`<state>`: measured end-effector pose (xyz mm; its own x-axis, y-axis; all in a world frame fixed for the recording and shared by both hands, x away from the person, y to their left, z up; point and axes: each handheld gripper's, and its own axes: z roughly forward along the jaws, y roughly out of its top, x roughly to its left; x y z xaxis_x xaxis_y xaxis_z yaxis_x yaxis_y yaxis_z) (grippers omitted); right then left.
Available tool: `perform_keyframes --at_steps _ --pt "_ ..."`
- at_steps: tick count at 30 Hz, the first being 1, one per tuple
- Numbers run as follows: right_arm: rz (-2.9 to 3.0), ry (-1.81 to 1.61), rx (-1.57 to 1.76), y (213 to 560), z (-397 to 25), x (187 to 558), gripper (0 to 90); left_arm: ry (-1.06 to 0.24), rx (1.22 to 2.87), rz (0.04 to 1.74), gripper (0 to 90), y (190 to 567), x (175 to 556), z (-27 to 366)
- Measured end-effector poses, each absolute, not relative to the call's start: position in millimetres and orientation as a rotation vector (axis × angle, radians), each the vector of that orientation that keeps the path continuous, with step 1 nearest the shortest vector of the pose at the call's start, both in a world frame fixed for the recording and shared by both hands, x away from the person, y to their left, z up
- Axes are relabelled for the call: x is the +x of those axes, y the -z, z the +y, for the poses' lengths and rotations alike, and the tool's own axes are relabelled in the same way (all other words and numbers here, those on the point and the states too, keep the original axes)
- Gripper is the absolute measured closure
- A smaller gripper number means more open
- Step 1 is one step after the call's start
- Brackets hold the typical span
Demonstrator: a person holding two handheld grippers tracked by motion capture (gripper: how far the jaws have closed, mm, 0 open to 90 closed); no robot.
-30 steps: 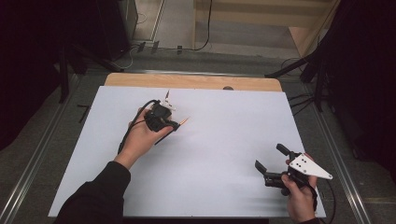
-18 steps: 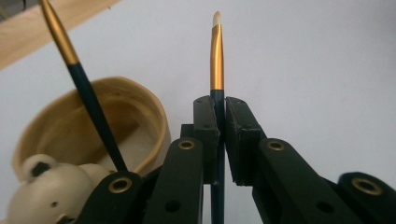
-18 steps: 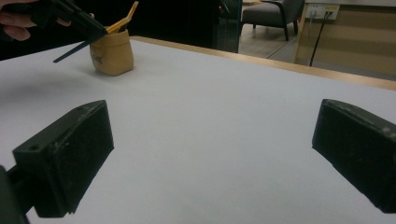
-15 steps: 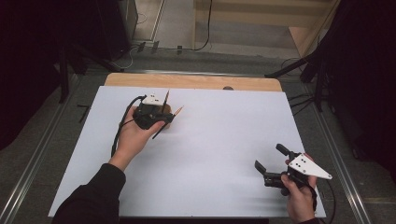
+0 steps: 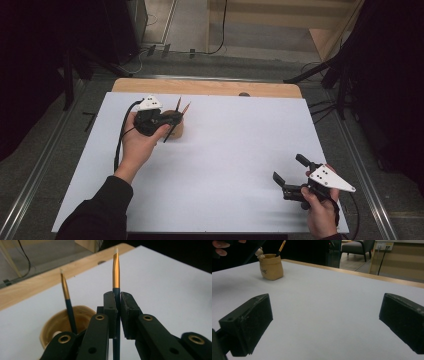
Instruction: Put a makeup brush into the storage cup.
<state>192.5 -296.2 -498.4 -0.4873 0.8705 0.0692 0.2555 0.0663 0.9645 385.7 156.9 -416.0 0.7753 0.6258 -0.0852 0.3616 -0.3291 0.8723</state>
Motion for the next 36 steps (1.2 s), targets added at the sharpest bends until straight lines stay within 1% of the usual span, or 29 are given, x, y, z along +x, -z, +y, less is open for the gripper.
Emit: perform_keyframes --at_steps 11,19,29,36 --pt "1.802 -1.443 1.118 498.7 -295.4 192.7 0.0 -0.329 1.763 0.766 84.4 411.9 387.5 174.0" --pt "1.804 -1.44 1.122 499.4 -295.7 192.9 0.0 -0.374 1.704 0.789 84.4 412.0 391.2 177.7" --pt "1.809 -1.438 1.118 498.2 -294.8 192.7 0.0 -0.354 1.654 0.801 84.3 412.7 393.7 178.0" --pt "1.81 -1.438 1.119 499.4 -295.5 192.5 0.0 -0.382 1.629 0.821 84.3 413.2 397.3 179.3"
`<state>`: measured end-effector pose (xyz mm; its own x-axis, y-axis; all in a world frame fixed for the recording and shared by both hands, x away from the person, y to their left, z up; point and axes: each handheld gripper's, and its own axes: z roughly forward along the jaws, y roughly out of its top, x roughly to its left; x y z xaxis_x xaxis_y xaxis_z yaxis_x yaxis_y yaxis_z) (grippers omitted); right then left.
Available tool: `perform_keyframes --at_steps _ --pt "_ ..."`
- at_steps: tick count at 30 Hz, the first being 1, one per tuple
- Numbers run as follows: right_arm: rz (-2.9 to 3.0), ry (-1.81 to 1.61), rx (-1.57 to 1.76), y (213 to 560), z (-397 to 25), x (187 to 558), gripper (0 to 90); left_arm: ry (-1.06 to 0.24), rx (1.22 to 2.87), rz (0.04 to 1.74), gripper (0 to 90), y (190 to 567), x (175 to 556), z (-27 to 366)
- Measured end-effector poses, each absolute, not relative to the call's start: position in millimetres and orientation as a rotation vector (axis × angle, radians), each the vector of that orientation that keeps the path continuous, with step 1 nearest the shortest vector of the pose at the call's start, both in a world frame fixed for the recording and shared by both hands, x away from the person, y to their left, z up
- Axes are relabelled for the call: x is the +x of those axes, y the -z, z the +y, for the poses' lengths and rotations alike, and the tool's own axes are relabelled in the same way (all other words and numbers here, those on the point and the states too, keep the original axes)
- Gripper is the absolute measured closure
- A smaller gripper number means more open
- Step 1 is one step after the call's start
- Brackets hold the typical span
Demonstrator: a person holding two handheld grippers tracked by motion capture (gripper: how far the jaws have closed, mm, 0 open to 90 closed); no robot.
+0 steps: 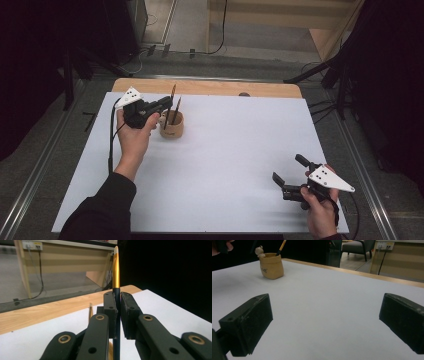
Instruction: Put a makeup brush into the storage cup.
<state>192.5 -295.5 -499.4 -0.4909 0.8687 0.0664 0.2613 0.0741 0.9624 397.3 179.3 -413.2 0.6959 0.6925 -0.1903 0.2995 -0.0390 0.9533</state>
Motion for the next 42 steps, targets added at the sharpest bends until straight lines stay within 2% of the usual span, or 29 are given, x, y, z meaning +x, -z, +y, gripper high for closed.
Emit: perform_keyframes --at_steps 27,42 --pt "1.808 -1.441 1.126 500.6 -298.5 192.8 0.0 -0.458 1.512 0.854 84.1 419.2 405.4 168.1" --pt "1.808 -1.44 1.124 501.0 -299.3 191.9 0.0 -0.496 1.511 0.871 84.1 426.9 411.1 161.3"
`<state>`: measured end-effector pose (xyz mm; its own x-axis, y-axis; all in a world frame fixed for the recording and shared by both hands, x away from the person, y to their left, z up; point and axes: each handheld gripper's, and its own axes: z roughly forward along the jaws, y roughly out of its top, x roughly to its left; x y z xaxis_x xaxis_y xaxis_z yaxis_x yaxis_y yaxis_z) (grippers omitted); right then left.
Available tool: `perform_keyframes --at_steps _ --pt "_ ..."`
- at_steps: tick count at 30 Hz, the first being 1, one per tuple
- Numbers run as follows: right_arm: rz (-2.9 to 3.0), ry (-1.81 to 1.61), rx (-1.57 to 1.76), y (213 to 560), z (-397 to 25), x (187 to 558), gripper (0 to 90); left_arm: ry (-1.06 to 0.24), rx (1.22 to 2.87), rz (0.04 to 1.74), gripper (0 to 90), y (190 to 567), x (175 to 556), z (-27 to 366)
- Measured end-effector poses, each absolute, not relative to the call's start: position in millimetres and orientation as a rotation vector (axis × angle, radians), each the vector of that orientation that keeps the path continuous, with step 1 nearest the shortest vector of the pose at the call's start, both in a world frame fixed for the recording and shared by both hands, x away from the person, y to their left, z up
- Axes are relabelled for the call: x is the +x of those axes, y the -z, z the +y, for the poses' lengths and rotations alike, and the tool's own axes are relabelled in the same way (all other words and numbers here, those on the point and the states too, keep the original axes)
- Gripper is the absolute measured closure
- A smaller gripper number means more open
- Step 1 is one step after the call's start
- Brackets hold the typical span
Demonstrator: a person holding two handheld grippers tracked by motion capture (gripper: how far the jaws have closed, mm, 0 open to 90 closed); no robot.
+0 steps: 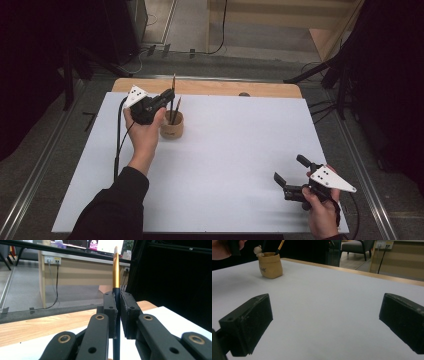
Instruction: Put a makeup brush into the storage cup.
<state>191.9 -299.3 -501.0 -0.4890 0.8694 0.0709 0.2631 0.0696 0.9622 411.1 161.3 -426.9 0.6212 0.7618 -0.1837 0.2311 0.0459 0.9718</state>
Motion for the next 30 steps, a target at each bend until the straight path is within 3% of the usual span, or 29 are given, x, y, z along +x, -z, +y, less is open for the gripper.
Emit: perform_keyframes --at_steps 30 --pt "1.81 -1.44 1.121 501.4 -299.5 192.3 0.0 -0.525 1.589 0.88 84.1 450.8 406.4 149.3"
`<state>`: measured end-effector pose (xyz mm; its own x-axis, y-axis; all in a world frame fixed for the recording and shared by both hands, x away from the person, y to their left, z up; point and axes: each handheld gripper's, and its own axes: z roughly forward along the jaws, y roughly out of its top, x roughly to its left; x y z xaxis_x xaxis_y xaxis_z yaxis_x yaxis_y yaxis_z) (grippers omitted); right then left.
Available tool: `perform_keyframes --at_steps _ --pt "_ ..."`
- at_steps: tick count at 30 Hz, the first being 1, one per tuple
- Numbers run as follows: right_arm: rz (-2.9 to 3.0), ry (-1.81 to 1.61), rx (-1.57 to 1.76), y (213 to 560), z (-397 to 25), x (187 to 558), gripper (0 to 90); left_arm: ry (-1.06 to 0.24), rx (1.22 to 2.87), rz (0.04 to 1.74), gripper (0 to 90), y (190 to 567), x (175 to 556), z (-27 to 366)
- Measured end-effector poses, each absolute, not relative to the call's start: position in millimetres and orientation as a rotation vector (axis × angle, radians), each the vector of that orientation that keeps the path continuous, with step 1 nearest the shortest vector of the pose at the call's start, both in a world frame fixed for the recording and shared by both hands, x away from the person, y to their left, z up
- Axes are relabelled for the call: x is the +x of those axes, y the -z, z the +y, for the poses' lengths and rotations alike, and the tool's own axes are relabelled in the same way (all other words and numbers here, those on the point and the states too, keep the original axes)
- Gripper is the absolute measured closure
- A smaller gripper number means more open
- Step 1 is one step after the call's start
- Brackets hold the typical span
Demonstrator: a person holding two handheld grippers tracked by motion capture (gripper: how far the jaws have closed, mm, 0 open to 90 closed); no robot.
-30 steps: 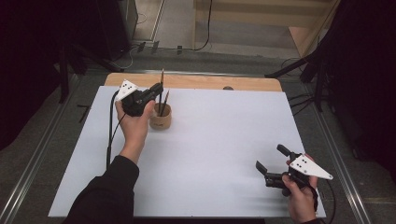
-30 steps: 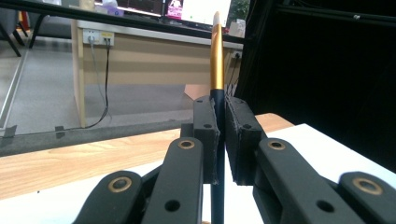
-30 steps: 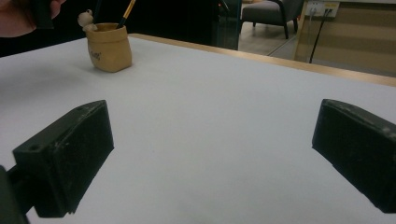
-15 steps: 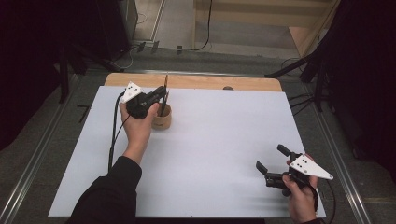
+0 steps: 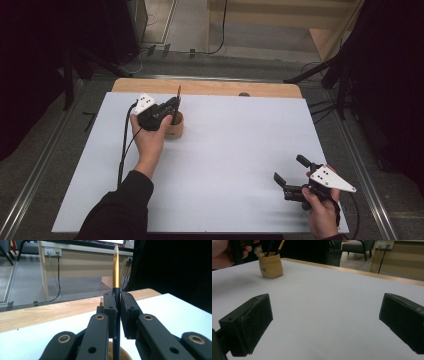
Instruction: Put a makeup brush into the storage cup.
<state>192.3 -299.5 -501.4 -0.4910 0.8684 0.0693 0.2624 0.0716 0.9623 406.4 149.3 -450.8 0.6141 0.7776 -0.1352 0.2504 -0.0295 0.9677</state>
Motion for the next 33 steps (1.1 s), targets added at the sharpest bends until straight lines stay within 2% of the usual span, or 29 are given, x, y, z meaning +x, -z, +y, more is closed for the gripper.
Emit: perform_keyframes --at_steps 24,33 --pt "1.81 -1.441 1.124 501.5 -299.9 192.2 0.0 -0.601 1.593 0.91 84.0 452.0 403.6 157.0" --pt "1.811 -1.443 1.127 501.7 -298.9 192.5 0.0 -0.583 1.648 0.904 83.1 457.2 403.8 152.4"
